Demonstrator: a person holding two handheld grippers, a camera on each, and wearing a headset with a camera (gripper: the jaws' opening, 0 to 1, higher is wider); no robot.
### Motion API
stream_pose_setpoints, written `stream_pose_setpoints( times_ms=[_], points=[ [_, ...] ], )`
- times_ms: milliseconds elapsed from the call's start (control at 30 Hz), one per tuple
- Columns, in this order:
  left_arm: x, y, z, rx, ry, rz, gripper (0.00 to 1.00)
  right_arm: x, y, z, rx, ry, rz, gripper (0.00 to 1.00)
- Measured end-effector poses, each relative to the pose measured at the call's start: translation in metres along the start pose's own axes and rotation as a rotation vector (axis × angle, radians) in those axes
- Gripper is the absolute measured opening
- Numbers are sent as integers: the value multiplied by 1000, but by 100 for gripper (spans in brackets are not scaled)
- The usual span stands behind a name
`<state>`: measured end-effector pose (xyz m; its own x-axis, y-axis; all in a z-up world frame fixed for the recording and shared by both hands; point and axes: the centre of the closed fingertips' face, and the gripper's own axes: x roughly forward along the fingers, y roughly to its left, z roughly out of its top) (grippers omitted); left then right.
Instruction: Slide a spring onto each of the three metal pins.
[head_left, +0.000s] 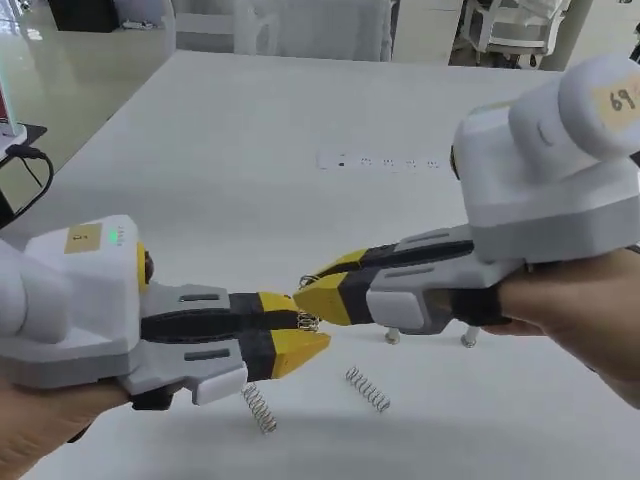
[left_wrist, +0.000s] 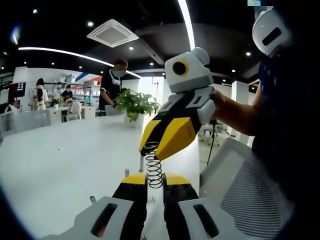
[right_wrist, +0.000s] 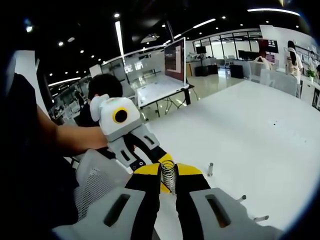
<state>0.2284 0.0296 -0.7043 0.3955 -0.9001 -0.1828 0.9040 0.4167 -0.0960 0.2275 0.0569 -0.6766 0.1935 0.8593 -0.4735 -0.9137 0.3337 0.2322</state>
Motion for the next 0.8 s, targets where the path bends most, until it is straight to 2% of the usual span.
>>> stream_pose_setpoints(
  times_ms=[133, 267, 367, 467, 667, 800],
  points=[
    [-1, -1, -2, 17, 16, -2, 3, -2, 3, -3, -2, 7, 5, 8],
    [-1, -6, -2, 44, 31, -13, 3, -6, 5, -7, -34, 43, 12, 8],
    [1, -12, -4, 74, 56, -31, 3, -10, 9, -13, -77, 101, 28, 8],
    [3, -18, -6, 100, 77, -50, 3, -13, 13, -17, -102, 136, 40, 8],
    [6, -36, -12, 151, 147, -117, 2, -24, 22, -34, -172, 255, 86, 8],
    [9, -44, -15, 152, 179, -151, 2, -28, 27, -41, -219, 327, 109, 8]
  ],
)
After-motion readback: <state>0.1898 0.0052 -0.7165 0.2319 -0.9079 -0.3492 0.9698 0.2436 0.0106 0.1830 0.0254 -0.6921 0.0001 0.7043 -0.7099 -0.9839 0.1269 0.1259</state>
